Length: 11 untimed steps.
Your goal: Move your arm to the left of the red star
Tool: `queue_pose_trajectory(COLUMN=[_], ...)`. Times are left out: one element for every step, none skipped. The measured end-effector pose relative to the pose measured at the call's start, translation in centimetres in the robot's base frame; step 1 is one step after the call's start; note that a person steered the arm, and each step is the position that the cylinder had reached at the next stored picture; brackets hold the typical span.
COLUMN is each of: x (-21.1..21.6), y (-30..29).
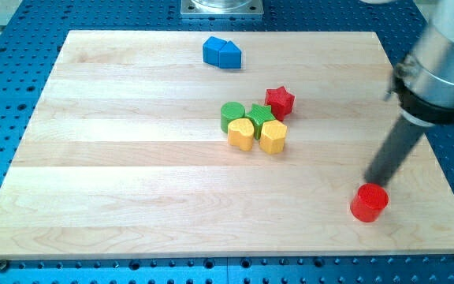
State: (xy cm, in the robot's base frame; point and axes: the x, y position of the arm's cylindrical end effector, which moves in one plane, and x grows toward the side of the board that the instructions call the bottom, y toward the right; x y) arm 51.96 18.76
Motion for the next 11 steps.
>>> queue_pose_trajectory(x=[0.5,4.8,4.8,2.8,1.9,1.0,-2.1,-8.8,-13.3,-14.8,-13.4], y=[-5.4,-3.6,0.7,-0.2,-10.6,-21.0,-34.4,-38.7,-35.1,-30.3,-21.1])
